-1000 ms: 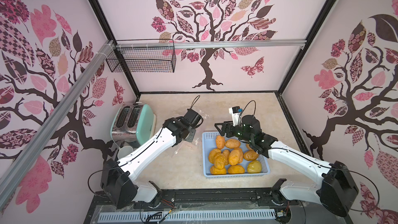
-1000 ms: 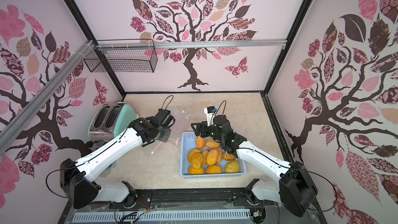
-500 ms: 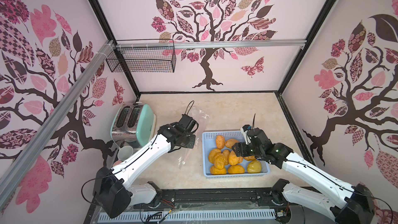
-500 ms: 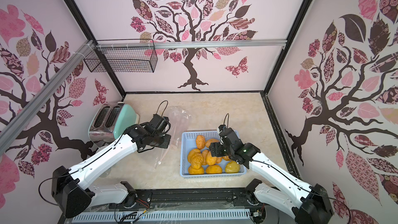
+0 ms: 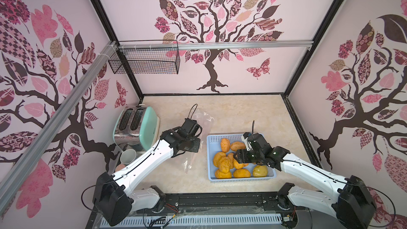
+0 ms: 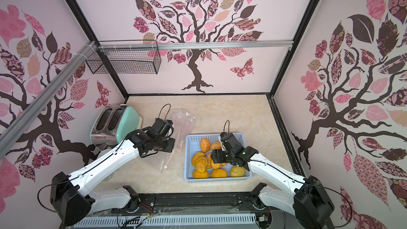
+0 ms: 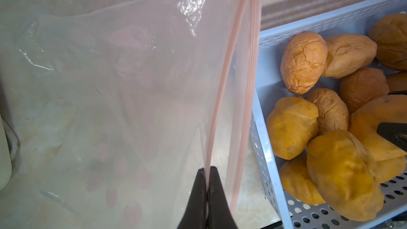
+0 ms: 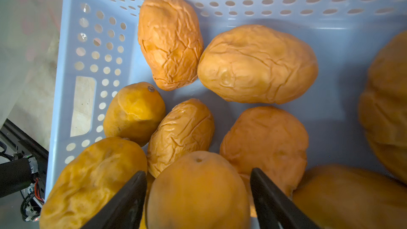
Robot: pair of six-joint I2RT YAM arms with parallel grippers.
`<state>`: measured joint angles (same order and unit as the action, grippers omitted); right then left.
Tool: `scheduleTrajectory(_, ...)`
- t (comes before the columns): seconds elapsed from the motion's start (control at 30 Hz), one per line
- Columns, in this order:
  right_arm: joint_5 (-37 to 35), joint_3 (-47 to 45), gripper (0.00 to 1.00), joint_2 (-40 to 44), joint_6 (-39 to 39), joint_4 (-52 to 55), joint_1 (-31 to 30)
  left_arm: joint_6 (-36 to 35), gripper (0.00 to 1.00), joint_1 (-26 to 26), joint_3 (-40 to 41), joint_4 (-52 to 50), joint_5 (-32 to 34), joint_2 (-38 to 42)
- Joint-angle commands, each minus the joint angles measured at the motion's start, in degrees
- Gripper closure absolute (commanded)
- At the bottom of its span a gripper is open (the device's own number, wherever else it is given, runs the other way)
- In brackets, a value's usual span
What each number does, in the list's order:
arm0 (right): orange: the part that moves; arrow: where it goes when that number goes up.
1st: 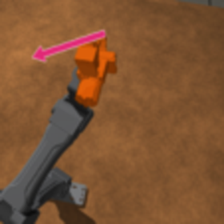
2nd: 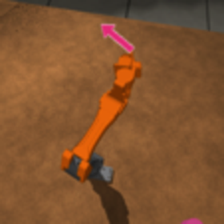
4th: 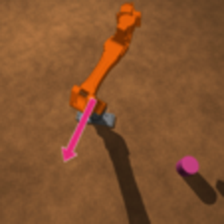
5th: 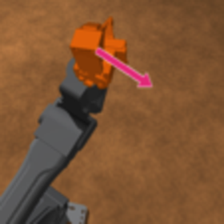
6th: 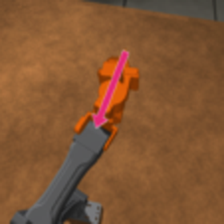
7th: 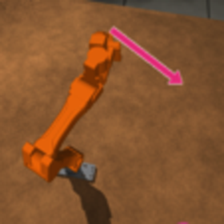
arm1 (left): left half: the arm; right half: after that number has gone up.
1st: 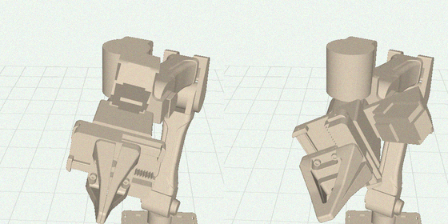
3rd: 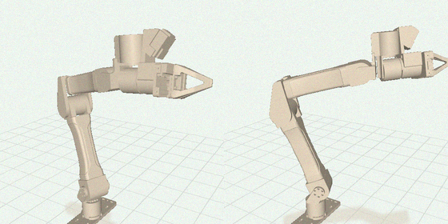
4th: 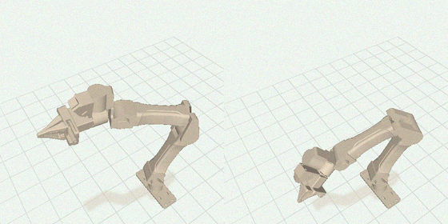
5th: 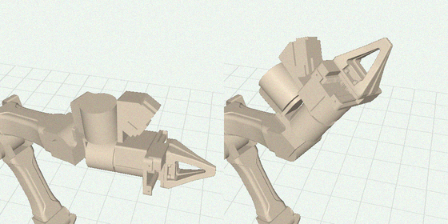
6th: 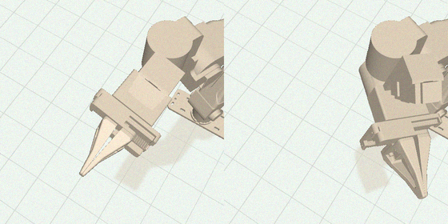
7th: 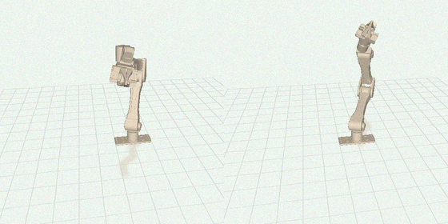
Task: Put the potatoes into a zipper bag and zip it
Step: Pick up the potato from the basket.
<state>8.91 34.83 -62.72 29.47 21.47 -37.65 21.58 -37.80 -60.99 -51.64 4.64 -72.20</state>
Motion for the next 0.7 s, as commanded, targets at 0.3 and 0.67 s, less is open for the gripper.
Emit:
scheduleTrajectory(0.3, 4.14, 1.37, 0.46, 2.23, -0.96, -1.61, -0.05, 1.12, 1.0, 0.18, 1.07, 1.63, -0.12, 1.11)
scheduleTrajectory(0.67, 6.83, 13.22, 0.55, 2.3, -2.45, -11.21, -0.05, 3.31, 1.0, 0.15, -6.72, -0.72, -6.1, 1.9)
